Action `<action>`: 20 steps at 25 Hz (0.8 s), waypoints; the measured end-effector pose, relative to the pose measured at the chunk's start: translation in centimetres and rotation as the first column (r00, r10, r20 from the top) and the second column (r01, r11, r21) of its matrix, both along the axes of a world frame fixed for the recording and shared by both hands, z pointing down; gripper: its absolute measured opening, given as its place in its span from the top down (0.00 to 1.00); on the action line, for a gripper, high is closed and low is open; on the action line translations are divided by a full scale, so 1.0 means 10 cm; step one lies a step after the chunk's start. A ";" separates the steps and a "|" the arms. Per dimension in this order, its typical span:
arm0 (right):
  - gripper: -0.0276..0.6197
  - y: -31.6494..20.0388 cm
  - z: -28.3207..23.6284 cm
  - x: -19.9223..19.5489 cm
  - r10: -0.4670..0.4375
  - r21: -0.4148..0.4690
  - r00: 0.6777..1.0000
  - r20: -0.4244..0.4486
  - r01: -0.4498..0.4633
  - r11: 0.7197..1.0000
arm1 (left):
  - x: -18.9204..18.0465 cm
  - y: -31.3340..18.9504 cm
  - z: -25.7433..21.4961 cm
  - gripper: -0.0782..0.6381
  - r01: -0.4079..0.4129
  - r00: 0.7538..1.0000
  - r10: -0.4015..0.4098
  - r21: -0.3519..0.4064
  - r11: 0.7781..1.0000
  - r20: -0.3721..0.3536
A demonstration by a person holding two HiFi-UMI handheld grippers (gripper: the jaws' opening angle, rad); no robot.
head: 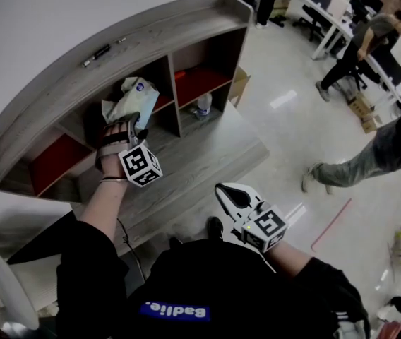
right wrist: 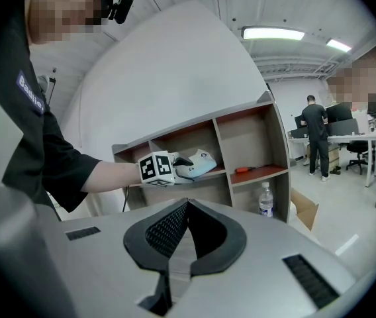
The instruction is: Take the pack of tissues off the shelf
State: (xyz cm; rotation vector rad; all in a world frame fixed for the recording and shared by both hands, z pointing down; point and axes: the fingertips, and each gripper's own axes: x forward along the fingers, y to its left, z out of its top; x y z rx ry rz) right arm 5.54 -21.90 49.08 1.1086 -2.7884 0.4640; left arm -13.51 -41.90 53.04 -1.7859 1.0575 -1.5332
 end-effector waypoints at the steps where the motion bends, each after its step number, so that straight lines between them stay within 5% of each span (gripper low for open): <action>1: 0.91 0.00 -0.01 0.00 0.001 0.000 1.000 -0.001 -0.001 1.000 | -0.01 -0.02 0.01 0.52 0.008 1.000 -0.008 -0.007 1.000 -0.007; 20: 0.91 0.08 -0.02 0.01 -0.002 -0.007 1.000 0.001 0.002 1.000 | -0.11 -0.06 0.03 0.81 0.063 0.994 -0.067 -0.046 0.997 -0.092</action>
